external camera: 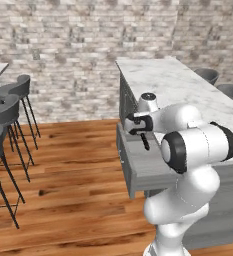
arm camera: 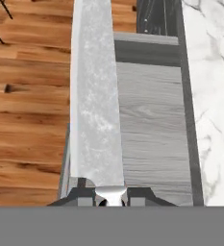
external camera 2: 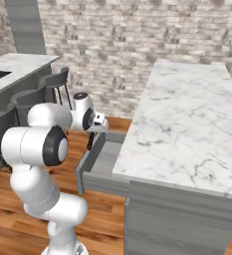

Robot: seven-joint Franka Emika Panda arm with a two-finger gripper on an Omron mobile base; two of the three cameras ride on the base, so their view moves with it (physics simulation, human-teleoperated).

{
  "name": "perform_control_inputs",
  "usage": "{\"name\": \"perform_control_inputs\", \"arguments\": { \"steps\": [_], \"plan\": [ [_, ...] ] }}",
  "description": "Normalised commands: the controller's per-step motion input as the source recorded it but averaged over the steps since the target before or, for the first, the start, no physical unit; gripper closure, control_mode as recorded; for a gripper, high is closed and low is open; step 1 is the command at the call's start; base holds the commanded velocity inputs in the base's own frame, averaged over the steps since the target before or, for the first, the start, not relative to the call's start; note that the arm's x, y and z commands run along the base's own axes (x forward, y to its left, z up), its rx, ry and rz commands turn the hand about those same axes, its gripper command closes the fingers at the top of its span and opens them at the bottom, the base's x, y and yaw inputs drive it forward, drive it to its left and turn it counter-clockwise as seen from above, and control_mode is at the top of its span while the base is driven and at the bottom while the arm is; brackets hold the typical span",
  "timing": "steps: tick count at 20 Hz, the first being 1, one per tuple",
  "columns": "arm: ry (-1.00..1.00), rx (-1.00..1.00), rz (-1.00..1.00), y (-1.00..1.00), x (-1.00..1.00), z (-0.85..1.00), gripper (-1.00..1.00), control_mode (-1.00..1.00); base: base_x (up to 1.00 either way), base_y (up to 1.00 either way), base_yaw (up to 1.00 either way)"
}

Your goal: Pick up the metallic utensils from the counter and place them in the open drawer. Make sure not to pick up any wooden utensils.

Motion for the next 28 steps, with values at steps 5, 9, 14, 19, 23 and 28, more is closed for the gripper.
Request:
{"name": "perform_control_inputs", "arguments": {
  "steps": [5, 9, 14, 19, 23, 28],
  "plan": [
    [0.16, 0.00, -0.10, 0.00, 0.82, -0.75, 1.00, -1.00, 0.00, 0.00, 0.00],
    [0.10, -0.01, -0.10, -0.15, 0.76, -0.46, 1.00, -1.00, 0.00, 0.00, 0.00],
    [0.13, 0.00, -0.05, -0.01, 0.73, -0.50, 1.00, -1.00, 0.00, 0.00, 0.00],
    [0.12, 0.00, 0.00, -0.04, 0.51, -0.54, 1.00, -1.00, 0.00, 0.00, 0.00],
    [0.14, 0.00, 0.00, -0.04, 0.47, -0.64, 1.00, -1.00, 0.00, 0.00, 0.00],
    [0.13, 0.00, 0.00, 0.00, 0.49, -0.62, 1.00, -1.00, 0.00, 0.00, 0.00]
  ]
}}
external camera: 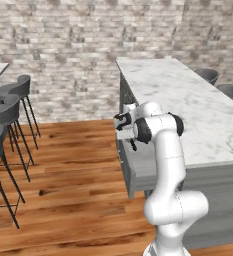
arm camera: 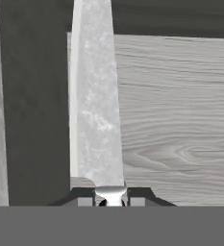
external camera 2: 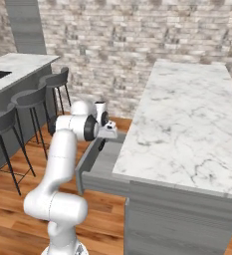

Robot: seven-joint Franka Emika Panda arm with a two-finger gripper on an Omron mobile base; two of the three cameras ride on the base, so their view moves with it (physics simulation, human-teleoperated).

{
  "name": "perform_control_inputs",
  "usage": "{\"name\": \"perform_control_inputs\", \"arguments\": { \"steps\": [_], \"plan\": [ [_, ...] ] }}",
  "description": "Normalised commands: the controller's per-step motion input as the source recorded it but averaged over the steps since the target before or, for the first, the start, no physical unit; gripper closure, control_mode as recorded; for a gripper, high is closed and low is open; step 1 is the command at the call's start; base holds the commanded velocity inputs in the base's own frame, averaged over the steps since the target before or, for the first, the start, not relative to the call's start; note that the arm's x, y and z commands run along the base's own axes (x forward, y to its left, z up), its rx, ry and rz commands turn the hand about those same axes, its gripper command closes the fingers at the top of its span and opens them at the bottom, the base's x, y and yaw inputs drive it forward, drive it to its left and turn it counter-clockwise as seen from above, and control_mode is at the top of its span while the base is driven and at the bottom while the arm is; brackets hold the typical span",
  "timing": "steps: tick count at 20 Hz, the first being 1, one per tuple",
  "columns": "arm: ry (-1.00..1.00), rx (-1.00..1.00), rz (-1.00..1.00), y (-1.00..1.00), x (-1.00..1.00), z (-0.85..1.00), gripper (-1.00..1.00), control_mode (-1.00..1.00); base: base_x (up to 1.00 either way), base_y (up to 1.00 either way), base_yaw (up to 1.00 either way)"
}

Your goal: Pick up the metallic utensils from the counter and place them in the open drawer. Make sure not to pick up any wooden utensils.

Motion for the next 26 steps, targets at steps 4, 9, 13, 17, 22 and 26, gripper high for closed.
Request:
{"name": "perform_control_inputs", "arguments": {
  "steps": [4, 9, 13, 17, 22, 26],
  "plan": [
    [0.10, 0.00, 0.00, 0.04, 0.39, -0.53, 1.00, -1.00, 0.00, 0.00, 0.00],
    [0.12, 0.00, 0.00, 0.81, -0.02, -0.88, 1.00, -1.00, 0.00, 0.00, 0.00],
    [0.07, 0.00, 0.00, 1.00, -0.05, -1.00, 1.00, -1.00, 0.00, 0.00, 0.00],
    [0.01, 0.01, -0.02, 1.00, 0.00, -0.98, 1.00, -1.00, 0.00, 0.00, 0.00],
    [0.00, 0.02, -0.09, 0.85, -0.01, -0.56, 1.00, -1.00, 0.00, 0.00, 0.00],
    [0.08, 0.01, -0.29, -0.42, -0.44, 0.41, 1.00, -1.00, 0.00, 0.00, 0.00]
  ]
}}
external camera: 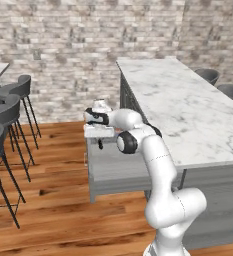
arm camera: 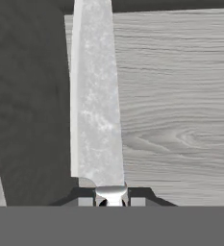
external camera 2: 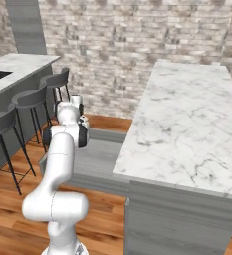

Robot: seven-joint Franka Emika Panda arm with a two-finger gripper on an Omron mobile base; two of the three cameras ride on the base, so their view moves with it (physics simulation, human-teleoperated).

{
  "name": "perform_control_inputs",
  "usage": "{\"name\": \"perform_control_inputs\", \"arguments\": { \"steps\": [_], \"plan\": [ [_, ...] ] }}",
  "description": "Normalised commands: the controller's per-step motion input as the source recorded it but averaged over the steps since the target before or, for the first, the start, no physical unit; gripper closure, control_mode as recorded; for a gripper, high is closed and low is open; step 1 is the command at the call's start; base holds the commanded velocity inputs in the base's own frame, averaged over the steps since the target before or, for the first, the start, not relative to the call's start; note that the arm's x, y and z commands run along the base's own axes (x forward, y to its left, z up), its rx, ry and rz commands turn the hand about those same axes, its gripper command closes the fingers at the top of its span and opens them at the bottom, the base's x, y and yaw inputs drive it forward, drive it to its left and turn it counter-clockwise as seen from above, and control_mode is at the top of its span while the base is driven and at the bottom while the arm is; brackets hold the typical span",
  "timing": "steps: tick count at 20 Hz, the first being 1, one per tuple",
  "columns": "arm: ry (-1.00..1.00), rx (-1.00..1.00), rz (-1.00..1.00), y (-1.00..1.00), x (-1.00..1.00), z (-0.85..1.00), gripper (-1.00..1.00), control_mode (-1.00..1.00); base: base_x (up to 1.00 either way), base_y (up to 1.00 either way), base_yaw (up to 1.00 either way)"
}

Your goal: Pick up the metallic utensils from the counter and place them in the open drawer. Make sure not to pick up any wooden utensils.

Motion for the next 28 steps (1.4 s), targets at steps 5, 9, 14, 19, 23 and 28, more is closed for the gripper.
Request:
{"name": "perform_control_inputs", "arguments": {
  "steps": [5, 9, 14, 19, 23, 28],
  "plan": [
    [0.11, 0.00, -0.34, -0.76, -0.43, 0.49, 1.00, -1.00, 0.00, 0.00, 0.00],
    [0.07, 0.00, -0.12, -0.95, -0.37, -0.13, 1.00, -1.00, 0.00, 0.00, 0.00],
    [-0.02, 0.00, 0.00, -0.53, -0.74, -0.57, 1.00, -1.00, 0.00, 0.00, 0.00],
    [-0.29, 0.00, 0.00, -0.03, -0.99, -0.45, 1.00, -1.00, 0.00, 0.00, 0.00],
    [-0.40, 0.00, -0.02, -0.05, -0.60, -0.09, 1.00, -1.00, 0.00, 0.00, 0.00],
    [-0.29, 0.00, -0.05, -0.08, -0.02, 0.00, 1.00, -1.00, 0.00, 0.00, 0.00]
  ]
}}
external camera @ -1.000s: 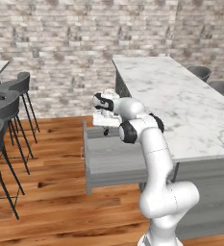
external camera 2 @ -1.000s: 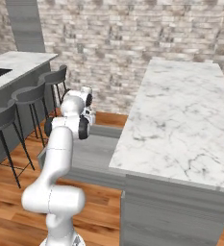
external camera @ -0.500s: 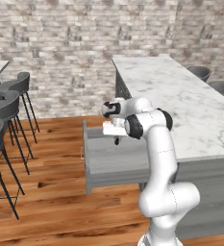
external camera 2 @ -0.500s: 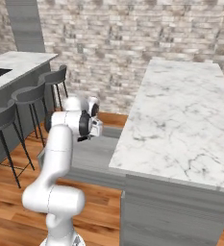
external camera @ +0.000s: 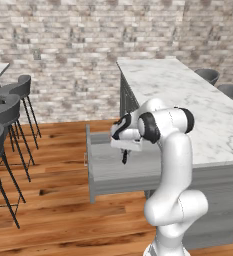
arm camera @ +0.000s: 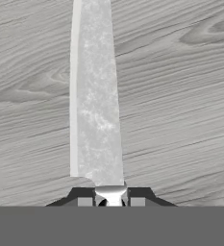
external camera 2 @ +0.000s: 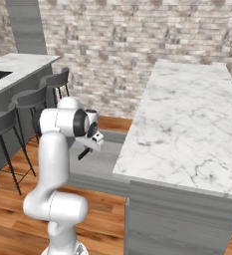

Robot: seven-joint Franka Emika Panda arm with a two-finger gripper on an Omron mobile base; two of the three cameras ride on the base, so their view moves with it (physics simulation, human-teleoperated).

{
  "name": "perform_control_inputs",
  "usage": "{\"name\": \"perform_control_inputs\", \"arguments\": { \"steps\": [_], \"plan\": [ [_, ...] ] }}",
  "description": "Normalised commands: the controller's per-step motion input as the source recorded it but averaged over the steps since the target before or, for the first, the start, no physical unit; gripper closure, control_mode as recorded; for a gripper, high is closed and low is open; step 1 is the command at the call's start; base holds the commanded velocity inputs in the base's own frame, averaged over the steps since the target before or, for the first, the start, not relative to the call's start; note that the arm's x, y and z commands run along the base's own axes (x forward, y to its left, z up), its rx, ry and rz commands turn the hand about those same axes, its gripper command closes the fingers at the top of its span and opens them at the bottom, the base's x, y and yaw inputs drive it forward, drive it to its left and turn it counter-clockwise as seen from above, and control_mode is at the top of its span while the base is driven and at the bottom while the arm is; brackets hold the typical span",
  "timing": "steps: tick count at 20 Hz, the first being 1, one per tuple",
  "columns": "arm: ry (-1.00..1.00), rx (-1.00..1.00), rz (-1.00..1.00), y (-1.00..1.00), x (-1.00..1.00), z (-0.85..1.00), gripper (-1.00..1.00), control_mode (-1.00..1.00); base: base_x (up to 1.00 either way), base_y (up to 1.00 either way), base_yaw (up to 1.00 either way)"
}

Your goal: Pick up the metallic utensils from the counter and place them in the open drawer. Make sure not to pick up any wooden utensils.

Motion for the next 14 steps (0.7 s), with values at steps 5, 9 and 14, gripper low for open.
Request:
{"name": "perform_control_inputs", "arguments": {
  "steps": [5, 9, 14],
  "plan": [
    [-0.01, 0.00, -0.01, 0.00, 0.57, 0.00, 1.00, -1.00, 0.00, 0.00, 0.00],
    [0.00, 0.00, 0.00, 0.00, 0.51, -0.10, 1.00, -1.00, 0.00, 0.00, 0.00],
    [0.01, 0.00, 0.00, 0.00, 0.39, -0.28, 1.00, -1.00, 0.00, 0.00, 0.00]
  ]
}}
